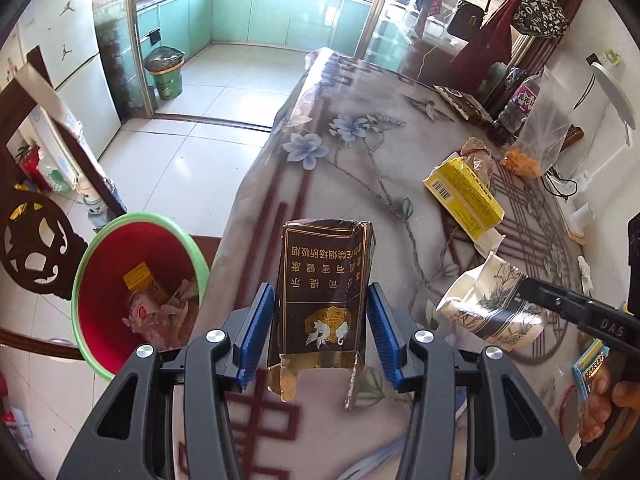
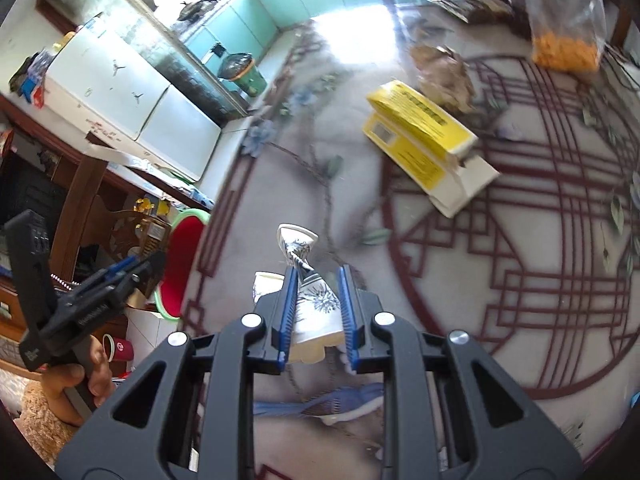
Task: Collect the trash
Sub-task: 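Carry the cigarette pack and paper cup over the red bin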
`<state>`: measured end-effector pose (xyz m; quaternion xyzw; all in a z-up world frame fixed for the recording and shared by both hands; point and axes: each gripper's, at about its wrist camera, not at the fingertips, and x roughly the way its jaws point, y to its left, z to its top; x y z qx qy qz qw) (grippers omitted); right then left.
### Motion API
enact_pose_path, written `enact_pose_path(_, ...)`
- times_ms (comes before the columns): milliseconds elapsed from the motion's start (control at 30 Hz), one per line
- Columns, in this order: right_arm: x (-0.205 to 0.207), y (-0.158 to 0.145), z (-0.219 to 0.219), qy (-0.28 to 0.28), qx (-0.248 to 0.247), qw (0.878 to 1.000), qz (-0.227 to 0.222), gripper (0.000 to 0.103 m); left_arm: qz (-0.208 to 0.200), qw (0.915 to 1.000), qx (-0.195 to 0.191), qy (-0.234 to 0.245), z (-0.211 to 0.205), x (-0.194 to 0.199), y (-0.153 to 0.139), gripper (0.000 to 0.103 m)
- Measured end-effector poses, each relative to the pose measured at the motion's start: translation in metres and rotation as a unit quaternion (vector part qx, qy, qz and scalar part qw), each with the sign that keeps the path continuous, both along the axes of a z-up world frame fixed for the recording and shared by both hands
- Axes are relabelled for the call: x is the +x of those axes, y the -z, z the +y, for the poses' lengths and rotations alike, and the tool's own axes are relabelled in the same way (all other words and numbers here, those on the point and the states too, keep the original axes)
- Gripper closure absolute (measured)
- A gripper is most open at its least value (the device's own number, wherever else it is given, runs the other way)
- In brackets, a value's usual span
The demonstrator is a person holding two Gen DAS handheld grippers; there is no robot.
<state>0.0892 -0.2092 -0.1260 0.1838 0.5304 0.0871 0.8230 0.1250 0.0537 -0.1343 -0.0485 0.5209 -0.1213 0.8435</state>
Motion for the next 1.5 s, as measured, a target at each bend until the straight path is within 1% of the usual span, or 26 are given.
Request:
enact_pose_path(133, 0.0, -0.006, 0.019, -0.012, -0.001, 1.0, -0.006, 0.082, 0.004, 1.0, 0.001, -0.003, 0.012, -0.005, 0.003, 0.058)
enact_pose_path(433, 0.003, -0.008, 0.054, -0.022, -0.008, 1.0, -0.007, 0.082, 0.003, 1.0, -0.001, -0.007, 0.039, -0.007, 0.004, 0.058)
enact_pose_path(700, 0.009, -0.011, 0.086, -0.028, -0.011, 1.0, -0.009, 0.082, 0.004, 0.9999, -0.002, -0.013, 0.069, 0.0, 0.005, 0.058)
enact_pose_path(1100, 0.022, -0.011, 0.129, -0.019, -0.017, 1.0, -0.008, 0.082, 0.006, 0.9999, -0.002, -0.012, 0.115, 0.016, 0.009, 0.058)
enact_pose_path(1300, 0.033, -0.012, 0.165, -0.039, -0.021, 0.999, -0.01, 0.082, 0.012, 0.9997, -0.001, -0.021, 0.142, 0.022, 0.016, 0.058)
enact_pose_path(1500, 0.048, -0.013, 0.202, -0.068, -0.026, 0.997, -0.012, 0.082, 0.022, 0.9985, 0.009, -0.049, 0.175, 0.028, 0.029, 0.057)
